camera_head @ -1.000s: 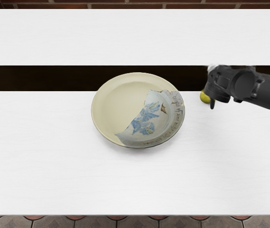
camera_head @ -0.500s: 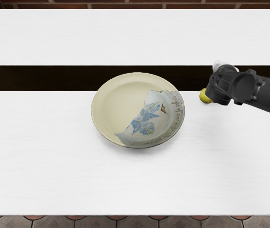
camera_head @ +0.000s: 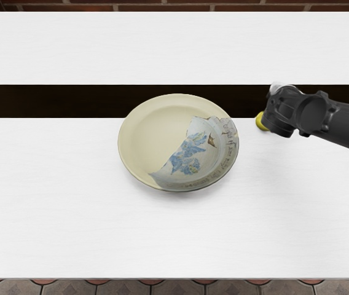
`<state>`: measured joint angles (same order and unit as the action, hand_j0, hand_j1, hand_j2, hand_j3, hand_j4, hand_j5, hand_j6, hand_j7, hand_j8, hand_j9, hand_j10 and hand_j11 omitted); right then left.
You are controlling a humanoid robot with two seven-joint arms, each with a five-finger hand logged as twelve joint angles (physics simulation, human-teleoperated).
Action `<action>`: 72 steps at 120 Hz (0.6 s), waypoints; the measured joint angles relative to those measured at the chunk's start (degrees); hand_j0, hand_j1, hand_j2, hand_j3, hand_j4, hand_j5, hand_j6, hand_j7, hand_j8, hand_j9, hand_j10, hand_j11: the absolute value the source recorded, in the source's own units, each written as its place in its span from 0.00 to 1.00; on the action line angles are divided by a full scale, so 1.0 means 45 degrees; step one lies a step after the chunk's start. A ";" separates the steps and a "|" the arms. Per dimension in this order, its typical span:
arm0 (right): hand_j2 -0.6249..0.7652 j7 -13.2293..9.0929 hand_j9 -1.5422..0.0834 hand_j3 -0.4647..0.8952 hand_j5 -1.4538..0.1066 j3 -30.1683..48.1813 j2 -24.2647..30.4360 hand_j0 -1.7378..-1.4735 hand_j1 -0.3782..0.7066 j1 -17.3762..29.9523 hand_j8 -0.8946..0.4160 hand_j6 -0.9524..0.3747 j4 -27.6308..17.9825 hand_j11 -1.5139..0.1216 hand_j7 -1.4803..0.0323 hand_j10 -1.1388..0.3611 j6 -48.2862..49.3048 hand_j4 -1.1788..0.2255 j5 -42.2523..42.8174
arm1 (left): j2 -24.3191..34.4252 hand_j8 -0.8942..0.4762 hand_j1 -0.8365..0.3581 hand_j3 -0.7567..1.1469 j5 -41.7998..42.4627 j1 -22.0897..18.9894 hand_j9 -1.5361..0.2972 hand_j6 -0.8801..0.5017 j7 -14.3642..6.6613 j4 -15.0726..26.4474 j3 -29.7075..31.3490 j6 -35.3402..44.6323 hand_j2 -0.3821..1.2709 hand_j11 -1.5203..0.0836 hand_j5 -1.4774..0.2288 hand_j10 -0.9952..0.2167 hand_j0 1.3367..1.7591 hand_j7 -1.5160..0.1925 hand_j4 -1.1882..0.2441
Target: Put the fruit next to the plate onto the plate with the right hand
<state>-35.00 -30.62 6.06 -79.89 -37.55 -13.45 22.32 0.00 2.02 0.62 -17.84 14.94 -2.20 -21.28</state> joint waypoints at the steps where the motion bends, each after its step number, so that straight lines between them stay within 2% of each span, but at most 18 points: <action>1: 0.45 0.0000 0.69 0.34 0.66 0.0001 -0.0001 0.30 0.37 0.0002 0.44 0.47 0.0000 0.67 0.70 0.54 0.0000 0.61 0.0000 | 0.0000 0.65 0.99 0.40 0.0000 0.0000 0.84 0.64 0.0000 0.0000 0.0000 0.0000 0.23 0.95 0.87 0.82 0.76 0.89 0.83; 21: 0.47 -0.0001 0.65 0.34 0.62 0.0007 -0.0015 0.30 0.42 0.0027 0.40 0.43 0.0003 0.63 0.66 0.51 0.0004 0.57 0.0002 | 0.0000 0.65 0.99 0.40 0.0000 0.0000 0.84 0.64 -0.0001 0.0000 0.0000 0.0001 0.23 0.95 0.87 0.82 0.76 0.89 0.83; 72: 0.40 0.0000 0.58 0.34 0.55 0.0007 -0.0209 0.30 0.53 0.0166 0.33 0.37 0.0023 0.56 0.59 0.45 0.0001 0.51 -0.0001 | 0.0000 0.65 0.99 0.40 0.0000 0.0000 0.84 0.64 0.0001 0.0000 0.0000 0.0001 0.23 0.95 0.87 0.82 0.76 0.89 0.83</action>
<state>-35.00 -30.58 5.12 -79.15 -37.45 -13.44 22.31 0.00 2.02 0.62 -17.83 14.94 -2.20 -21.28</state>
